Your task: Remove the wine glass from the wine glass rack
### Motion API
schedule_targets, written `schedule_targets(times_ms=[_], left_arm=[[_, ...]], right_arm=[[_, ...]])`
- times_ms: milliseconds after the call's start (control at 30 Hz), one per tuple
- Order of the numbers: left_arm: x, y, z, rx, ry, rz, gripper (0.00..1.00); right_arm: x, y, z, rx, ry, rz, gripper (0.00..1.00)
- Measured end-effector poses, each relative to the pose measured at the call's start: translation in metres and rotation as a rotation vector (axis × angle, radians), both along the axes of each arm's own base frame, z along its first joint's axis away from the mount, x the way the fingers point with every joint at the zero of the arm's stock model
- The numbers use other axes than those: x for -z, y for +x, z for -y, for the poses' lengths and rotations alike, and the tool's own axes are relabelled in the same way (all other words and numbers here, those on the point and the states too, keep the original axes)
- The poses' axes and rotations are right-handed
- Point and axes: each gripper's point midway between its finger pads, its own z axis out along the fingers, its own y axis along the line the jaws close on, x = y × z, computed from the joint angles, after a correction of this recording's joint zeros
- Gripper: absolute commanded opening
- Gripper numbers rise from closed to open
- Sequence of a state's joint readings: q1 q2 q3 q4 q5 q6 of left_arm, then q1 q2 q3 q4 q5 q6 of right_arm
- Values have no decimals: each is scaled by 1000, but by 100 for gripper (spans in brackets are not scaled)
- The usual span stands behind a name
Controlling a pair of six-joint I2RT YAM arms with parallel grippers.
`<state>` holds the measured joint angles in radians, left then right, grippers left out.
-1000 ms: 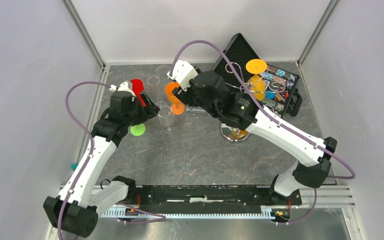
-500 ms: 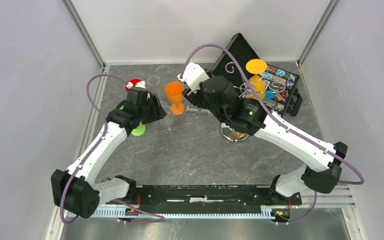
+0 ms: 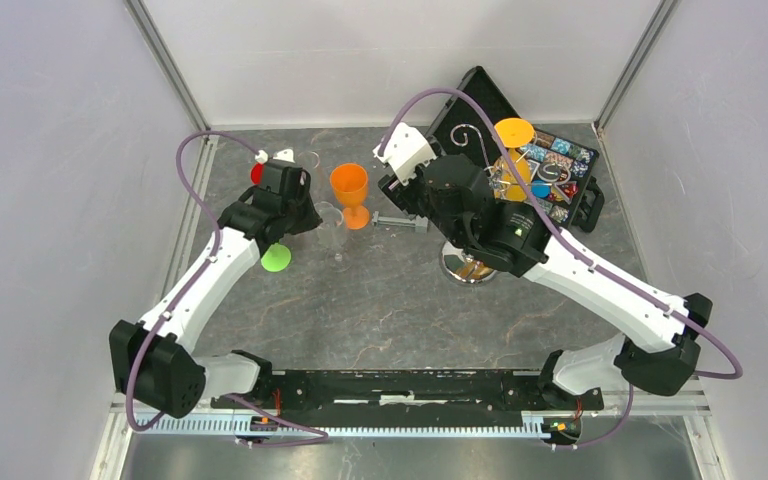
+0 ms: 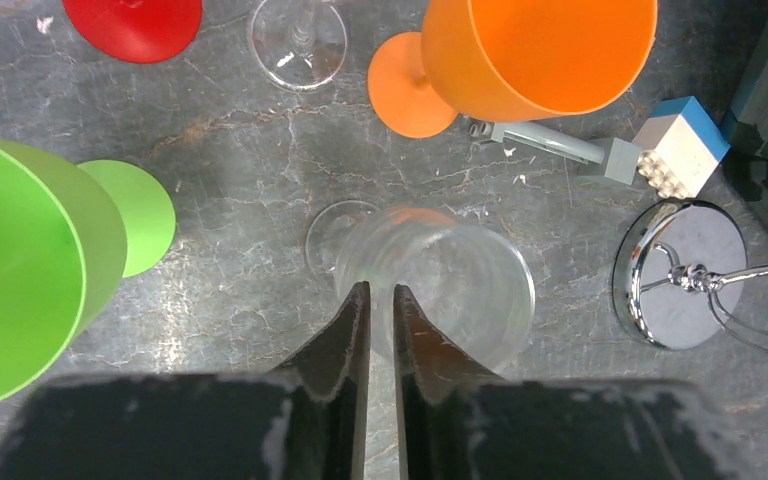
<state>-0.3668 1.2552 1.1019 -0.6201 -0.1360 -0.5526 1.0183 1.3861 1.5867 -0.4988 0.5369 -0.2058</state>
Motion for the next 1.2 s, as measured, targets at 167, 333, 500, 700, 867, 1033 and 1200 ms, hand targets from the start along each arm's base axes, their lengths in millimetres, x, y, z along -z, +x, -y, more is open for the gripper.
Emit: schedule_targets(times_ms=[167,333,500,700,867,1033,1200], left_arm=[[-5,6,0,17,34,-11,2],[-3,9,-1,33,67,-26,2],[-3,6,-9,25,107,-39,2],[-4,1,-21,4,159,-48,2],[-5,-3,-26,-1,185,-56,2],[-4,-3,-30,-14,203,-58,2],[-6,-3,-34,-23,219,-51,11]], right_arm=[[-6,2,8,23,16,15,65],[-16,2,19,44,36,33,65],[-23,4,27,70,40,51,65],[-24,13,41,120,26,63,65],[-30,21,59,173,33,75,66],[-38,26,80,235,30,97,68],[-53,37,108,319,41,117,74]])
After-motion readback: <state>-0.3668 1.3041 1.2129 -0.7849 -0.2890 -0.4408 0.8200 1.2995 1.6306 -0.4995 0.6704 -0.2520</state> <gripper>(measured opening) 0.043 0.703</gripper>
